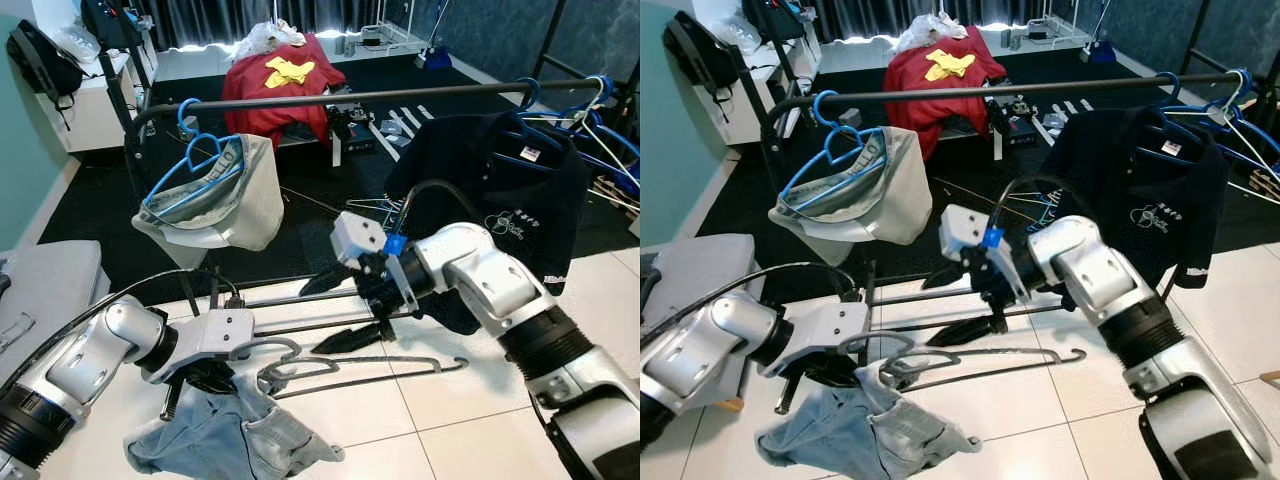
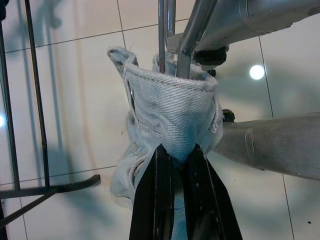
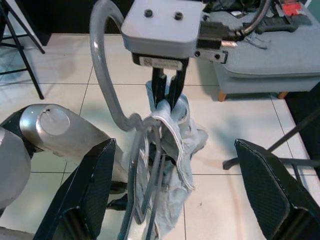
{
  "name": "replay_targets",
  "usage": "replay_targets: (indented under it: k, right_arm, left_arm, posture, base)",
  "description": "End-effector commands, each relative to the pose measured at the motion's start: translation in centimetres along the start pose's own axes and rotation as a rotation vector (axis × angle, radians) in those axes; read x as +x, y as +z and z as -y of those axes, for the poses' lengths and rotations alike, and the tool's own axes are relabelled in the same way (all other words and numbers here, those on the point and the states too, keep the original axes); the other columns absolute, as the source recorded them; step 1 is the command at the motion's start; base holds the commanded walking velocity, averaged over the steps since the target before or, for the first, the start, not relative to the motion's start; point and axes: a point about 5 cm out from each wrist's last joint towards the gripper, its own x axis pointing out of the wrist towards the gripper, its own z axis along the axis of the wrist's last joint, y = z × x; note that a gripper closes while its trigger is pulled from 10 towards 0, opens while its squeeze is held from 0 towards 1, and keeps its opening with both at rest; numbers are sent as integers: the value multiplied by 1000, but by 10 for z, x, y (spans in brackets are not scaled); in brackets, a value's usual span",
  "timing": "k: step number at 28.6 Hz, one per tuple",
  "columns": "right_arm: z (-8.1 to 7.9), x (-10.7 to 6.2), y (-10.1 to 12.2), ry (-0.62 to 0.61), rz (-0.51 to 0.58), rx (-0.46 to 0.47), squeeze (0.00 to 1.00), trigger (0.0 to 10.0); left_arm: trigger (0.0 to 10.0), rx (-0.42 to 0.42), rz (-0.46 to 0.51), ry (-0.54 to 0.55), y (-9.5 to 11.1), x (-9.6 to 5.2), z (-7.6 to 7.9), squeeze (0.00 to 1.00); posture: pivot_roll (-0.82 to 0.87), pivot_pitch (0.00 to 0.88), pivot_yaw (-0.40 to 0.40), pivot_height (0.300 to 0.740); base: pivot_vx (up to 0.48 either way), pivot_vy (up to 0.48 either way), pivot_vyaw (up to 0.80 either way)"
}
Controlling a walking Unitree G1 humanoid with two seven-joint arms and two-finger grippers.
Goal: Hang hanger
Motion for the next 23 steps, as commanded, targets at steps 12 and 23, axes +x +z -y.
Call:
replay_targets:
  k: [12,23]
  right_arm:
    - [-18,26,-28,112,-95,-8,0,10000]
    - [-12,32,-38,24,-131,-45,0,10000]
  left_arm:
    - [0,2,23,-10,9,1,-2,0]
    - [0,15,22,-7,11,-1,-3,0]
  posture:
    - [-46,76,27,740]
    - [-45,73,25,740]
  base:
    - [0,0,0]
    - [0,0,0]
